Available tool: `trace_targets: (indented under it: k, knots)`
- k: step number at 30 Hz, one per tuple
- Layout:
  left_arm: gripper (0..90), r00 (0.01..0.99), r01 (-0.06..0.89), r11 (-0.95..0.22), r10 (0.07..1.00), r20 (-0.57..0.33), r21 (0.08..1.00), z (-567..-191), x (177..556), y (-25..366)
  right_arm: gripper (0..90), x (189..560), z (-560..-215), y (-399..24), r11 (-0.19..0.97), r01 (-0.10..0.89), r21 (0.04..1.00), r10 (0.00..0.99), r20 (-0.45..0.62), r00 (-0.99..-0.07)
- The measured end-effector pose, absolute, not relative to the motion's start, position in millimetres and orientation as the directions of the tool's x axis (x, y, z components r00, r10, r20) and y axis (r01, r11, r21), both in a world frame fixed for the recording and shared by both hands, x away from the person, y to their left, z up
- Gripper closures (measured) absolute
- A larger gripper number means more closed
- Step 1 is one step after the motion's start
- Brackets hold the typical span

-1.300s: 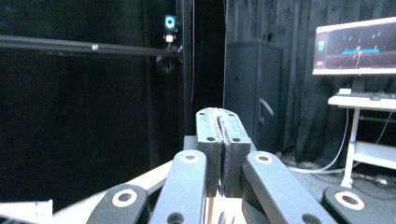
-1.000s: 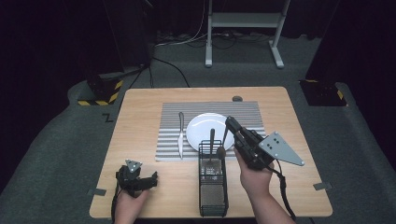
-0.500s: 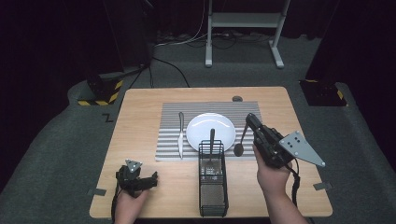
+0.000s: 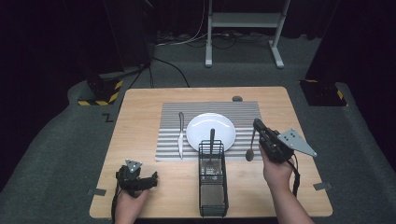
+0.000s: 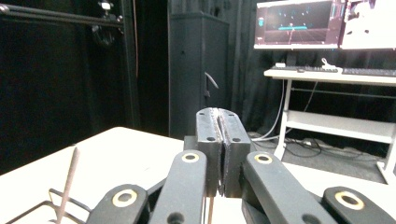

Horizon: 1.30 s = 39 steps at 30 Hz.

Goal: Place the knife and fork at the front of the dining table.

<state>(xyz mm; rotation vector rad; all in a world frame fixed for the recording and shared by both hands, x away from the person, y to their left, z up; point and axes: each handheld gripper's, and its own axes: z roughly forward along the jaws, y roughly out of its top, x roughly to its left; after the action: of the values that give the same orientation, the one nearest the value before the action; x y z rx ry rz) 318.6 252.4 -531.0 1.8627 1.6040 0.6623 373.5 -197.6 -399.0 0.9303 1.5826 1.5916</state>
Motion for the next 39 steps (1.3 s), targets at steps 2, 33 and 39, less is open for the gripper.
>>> trace_targets:
  k: [2,33,39]
  knots:
    - [0.2,0.151,0.697,-0.102,0.989,-0.006,0.710,-531.0,318.6,252.4,89.0,379.8,-404.0,-197.2,-0.007,0.022,1.000,0.870,0.016,-0.494]
    - [0.2,0.149,0.696,-0.101,0.989,-0.006,0.711,-531.1,317.2,252.3,88.8,456.1,-443.3,-183.8,-0.007,0.144,0.990,0.888,0.072,-0.455]
    - [0.2,0.148,0.696,-0.100,0.989,-0.006,0.711,-531.1,316.7,252.3,88.4,471.1,-447.7,-182.5,-0.008,0.163,0.987,0.890,0.082,-0.448]
